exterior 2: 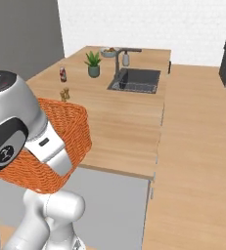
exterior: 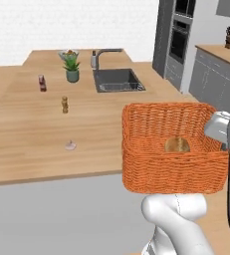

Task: Open the cabinet, pick up the bread from the cabinet and place it in the basket. Then move the basket to the dining counter.

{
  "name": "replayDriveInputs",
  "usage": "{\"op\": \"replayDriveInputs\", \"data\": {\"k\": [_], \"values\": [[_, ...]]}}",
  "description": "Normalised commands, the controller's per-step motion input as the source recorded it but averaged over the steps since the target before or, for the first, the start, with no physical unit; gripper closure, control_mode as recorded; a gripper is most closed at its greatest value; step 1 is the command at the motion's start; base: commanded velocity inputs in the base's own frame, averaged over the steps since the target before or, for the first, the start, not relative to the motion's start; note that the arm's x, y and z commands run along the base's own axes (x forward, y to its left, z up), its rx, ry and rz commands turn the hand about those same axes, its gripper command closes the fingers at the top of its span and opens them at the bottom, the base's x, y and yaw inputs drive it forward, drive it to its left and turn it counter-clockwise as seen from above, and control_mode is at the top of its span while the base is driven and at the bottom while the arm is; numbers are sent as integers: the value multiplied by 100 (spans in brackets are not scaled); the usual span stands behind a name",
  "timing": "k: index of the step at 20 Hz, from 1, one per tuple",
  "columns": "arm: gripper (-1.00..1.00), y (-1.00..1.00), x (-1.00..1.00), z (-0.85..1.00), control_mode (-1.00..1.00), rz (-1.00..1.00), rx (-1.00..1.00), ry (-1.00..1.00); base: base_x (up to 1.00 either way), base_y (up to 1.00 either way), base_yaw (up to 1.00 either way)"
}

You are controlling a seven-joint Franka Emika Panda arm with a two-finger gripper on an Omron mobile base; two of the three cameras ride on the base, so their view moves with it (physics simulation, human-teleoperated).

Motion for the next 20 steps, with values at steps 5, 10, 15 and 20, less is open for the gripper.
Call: {"op": "replayDriveInputs", "data": {"k": [5,10,15,20], "values": [[100,0,0,0,100,0,0,0,30,33,-21],[100,0,0,0,100,0,0,0,48,0,-7],[100,0,0,0,100,0,0,0,56,0,-1],[100,0,0,0,100,0,0,0,40,0,0]]}}
